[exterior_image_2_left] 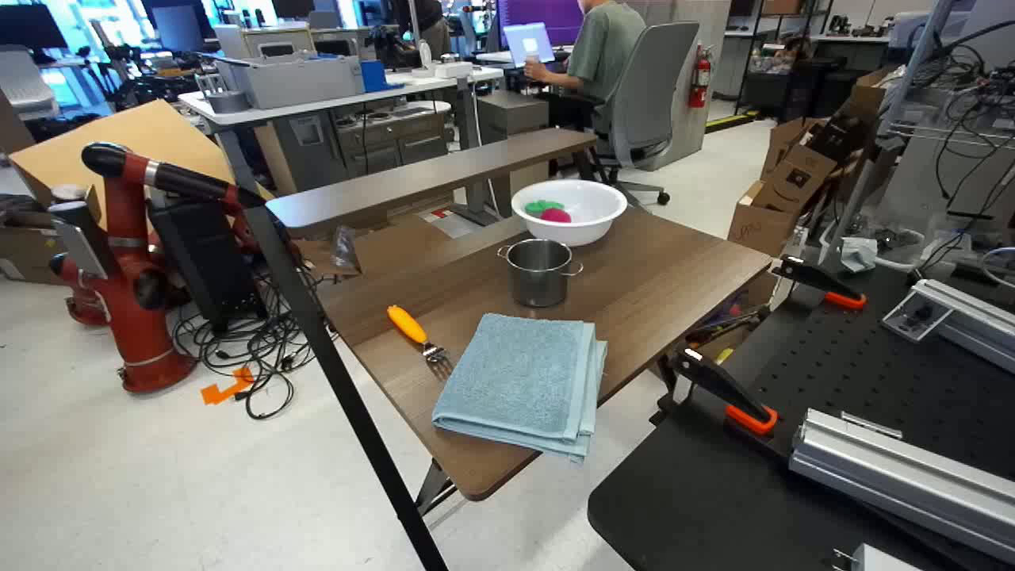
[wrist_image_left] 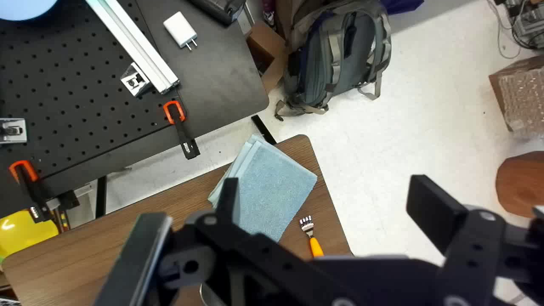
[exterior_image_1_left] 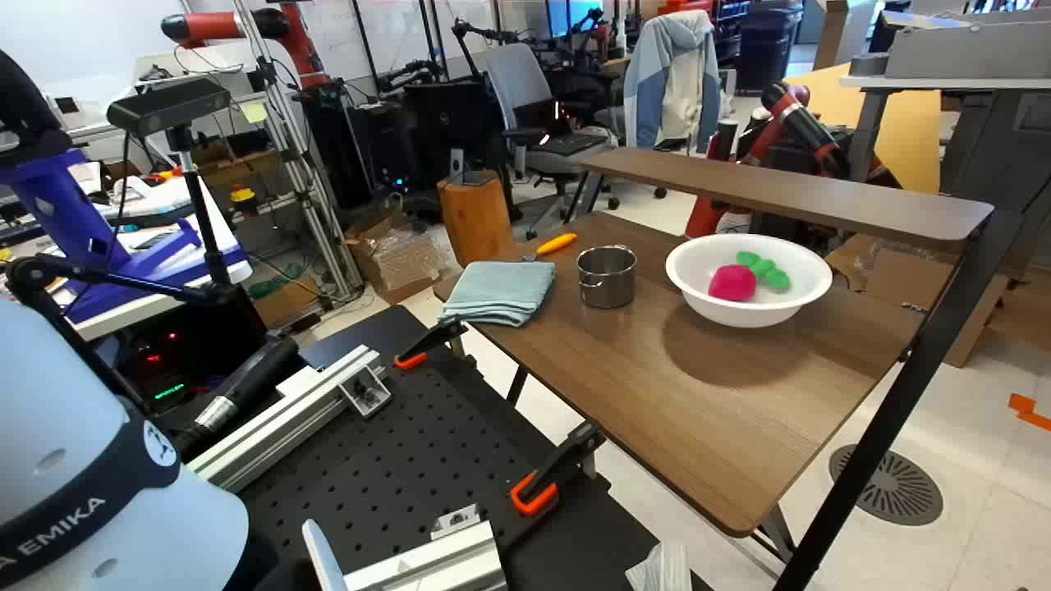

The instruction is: Move the silver pot to the right

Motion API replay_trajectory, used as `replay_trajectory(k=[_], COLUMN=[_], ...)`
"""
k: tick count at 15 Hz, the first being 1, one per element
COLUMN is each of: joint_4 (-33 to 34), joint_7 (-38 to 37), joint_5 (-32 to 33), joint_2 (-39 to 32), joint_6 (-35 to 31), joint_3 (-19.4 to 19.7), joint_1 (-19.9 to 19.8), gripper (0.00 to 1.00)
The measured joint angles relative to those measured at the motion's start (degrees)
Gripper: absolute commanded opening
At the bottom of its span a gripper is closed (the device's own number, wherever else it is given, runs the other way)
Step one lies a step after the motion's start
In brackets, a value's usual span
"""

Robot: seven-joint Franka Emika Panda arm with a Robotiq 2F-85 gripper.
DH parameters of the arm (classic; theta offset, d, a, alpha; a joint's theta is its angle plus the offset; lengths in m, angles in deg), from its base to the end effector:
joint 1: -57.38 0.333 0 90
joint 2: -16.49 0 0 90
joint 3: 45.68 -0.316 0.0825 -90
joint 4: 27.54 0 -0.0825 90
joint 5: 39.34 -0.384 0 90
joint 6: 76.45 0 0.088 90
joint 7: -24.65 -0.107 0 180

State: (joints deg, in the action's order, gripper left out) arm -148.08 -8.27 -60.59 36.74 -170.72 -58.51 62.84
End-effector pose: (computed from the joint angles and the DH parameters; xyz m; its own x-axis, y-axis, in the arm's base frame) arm 0.4034 0.1835 0.5546 0.9252 -0.2848 -0.2510 -0.3327 -0.9266 -0.1751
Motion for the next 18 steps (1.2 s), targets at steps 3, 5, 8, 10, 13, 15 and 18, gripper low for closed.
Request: replay_trajectory(k=[3, 5, 8, 10, 13, 15, 18], joint_4=[-0.01, -0.01, -0.01, -0.02, 0.05, 0.18, 0.73], joint_7=[0.0, 0.0, -0.25, -0.33, -0.65, -1.85, -4.52], joint_5=[0.0, 0.0, 0.0, 0.02, 1.59, 3.89, 8.65], joint_2=[0.0, -0.1, -1.17, -2.77, -6.69, -10.16, -16.38], joint_6=[0.0, -0.21, -2.56, -5.64, -10.89, -14.9, -20.02], joint_3=[0.0, 0.0, 0.02, 0.08, 0.21, 0.21, 0.22], joint_1=[0.0, 0.0, -0.05, -0.19, -0.49, -0.5, -0.47], gripper=[1.0, 1.0, 1.0, 1.0, 1.0, 1.0, 1.0])
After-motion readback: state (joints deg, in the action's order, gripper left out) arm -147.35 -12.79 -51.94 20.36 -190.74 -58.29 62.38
